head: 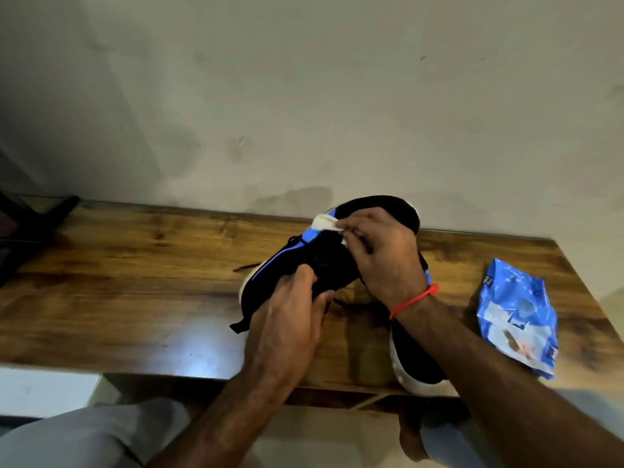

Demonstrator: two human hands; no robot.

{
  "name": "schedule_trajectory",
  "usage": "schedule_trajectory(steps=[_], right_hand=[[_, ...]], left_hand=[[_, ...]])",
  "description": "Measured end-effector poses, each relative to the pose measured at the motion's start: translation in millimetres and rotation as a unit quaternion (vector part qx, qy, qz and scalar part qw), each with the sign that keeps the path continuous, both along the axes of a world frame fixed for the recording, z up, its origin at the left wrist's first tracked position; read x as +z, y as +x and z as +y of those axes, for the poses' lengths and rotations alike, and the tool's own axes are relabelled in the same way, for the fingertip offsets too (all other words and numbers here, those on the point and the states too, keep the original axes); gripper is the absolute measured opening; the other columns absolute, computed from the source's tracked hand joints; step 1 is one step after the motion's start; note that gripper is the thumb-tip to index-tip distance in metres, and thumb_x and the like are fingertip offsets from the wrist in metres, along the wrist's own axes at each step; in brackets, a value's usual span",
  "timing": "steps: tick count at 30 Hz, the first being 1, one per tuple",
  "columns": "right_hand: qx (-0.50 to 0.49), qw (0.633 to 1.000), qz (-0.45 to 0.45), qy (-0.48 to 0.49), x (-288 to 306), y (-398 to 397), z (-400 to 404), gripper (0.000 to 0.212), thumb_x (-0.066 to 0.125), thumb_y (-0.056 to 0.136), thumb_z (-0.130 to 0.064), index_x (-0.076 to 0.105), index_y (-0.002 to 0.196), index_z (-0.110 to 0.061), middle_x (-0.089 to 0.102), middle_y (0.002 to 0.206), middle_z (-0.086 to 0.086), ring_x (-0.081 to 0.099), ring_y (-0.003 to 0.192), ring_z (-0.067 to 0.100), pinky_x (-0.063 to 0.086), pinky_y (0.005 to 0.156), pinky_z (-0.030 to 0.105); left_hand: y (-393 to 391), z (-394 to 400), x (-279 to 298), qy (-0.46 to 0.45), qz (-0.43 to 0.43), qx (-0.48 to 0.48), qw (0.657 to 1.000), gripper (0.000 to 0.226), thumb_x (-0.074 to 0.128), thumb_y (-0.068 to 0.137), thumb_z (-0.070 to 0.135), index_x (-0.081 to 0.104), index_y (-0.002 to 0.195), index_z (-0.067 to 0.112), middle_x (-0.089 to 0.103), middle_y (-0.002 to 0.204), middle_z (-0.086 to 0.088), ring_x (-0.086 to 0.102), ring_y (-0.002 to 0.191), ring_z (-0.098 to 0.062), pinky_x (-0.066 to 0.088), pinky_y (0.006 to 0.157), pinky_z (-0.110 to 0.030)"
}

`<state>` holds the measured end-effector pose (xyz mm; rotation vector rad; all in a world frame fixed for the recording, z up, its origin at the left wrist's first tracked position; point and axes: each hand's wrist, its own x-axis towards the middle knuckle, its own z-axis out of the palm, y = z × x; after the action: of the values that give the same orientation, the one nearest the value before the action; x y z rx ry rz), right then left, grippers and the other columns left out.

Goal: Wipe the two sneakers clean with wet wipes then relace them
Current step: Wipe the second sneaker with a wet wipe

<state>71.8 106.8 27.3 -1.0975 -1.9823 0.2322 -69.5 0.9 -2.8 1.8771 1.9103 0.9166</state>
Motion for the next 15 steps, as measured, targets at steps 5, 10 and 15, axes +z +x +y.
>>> schedule_trajectory(steps=[5, 10, 15], right_hand=[[0.104, 0.991, -0.08, -0.007, -5, -15, -20, 0.021, 0.061, 0.083, 0.0, 0.076, 0.097, -0.005, 0.068, 0.097, 0.01, 0.067, 0.09, 0.026, 0.049, 0.085, 0.029], [-0.069, 0.992, -0.084, 0.07, 6, 24, 19, 0.016, 0.059, 0.082, -0.001, 0.074, 0.086, 0.001, 0.064, 0.085, 0.017, 0.064, 0.076, 0.035, 0.055, 0.073, 0.041], [0.075, 0.995, -0.048, 0.039, 2, -12, -16, 0.019, 0.066, 0.082, 0.004, 0.077, 0.096, -0.004, 0.067, 0.093, 0.009, 0.065, 0.086, 0.019, 0.051, 0.083, 0.024]], left_hand=[[-2, 0, -7, 0.03, 0.043, 0.035, 0.998, 0.024, 0.045, 0.1, 0.039, 0.045, 0.116, 0.022, 0.06, 0.102, 0.0, 0.062, 0.088, -0.021, 0.053, 0.067, -0.039], [-4, 5, -9, 0.096, 0.07, 0.026, 0.993, 0.025, 0.045, 0.101, 0.041, 0.049, 0.103, 0.016, 0.061, 0.089, -0.003, 0.061, 0.079, -0.024, 0.054, 0.055, -0.044], [3, 4, -10, 0.072, 0.075, 0.046, 0.993, 0.024, 0.067, 0.095, 0.02, 0.049, 0.109, 0.015, 0.065, 0.096, -0.009, 0.066, 0.086, -0.029, 0.057, 0.06, -0.045]])
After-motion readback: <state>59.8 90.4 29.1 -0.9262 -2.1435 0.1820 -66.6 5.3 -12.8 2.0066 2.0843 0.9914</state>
